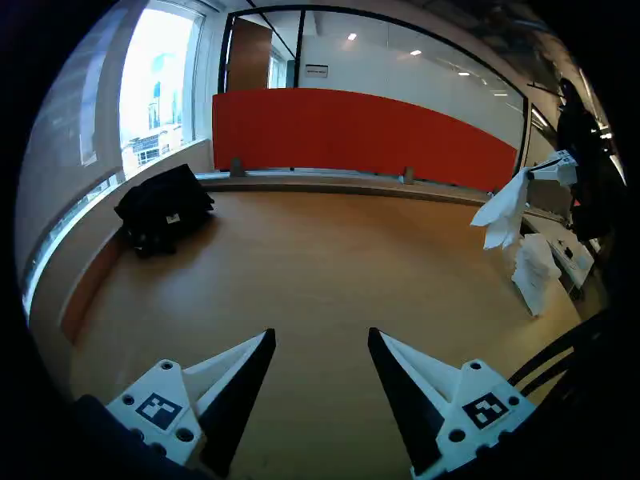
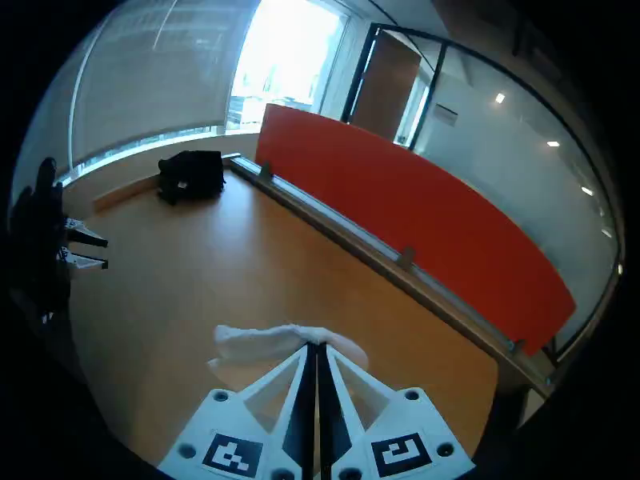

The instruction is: Fold towel

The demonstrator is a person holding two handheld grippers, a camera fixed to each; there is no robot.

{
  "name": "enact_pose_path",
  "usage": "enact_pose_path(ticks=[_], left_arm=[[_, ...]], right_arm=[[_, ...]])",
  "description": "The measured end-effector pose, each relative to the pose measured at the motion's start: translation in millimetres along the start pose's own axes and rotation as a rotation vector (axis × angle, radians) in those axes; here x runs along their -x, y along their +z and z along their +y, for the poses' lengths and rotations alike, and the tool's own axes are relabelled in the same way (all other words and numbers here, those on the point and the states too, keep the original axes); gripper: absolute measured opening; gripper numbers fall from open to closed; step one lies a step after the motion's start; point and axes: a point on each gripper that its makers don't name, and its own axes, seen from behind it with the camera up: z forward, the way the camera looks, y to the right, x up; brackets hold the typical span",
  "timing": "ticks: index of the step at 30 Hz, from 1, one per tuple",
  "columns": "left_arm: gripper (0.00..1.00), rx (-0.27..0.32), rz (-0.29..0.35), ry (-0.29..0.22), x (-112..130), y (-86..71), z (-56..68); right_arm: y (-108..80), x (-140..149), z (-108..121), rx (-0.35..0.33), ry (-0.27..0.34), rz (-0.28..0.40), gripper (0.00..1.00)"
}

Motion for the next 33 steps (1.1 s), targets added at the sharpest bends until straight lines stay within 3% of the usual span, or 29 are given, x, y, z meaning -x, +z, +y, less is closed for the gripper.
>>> enact_pose_path(ticks=[21,33], left_arm=[[0.85,-0.018,-0.016,0.017,-5,12.1,20.3],[0.85,-0.015,-0.020,0.026,-7,15.7,32.5]], right_arm=[[-3.8,28,103,0.083,0.003,-0.043,0.02],[-9.4,39,137,0.112,0.003,-0.060,0.02]])
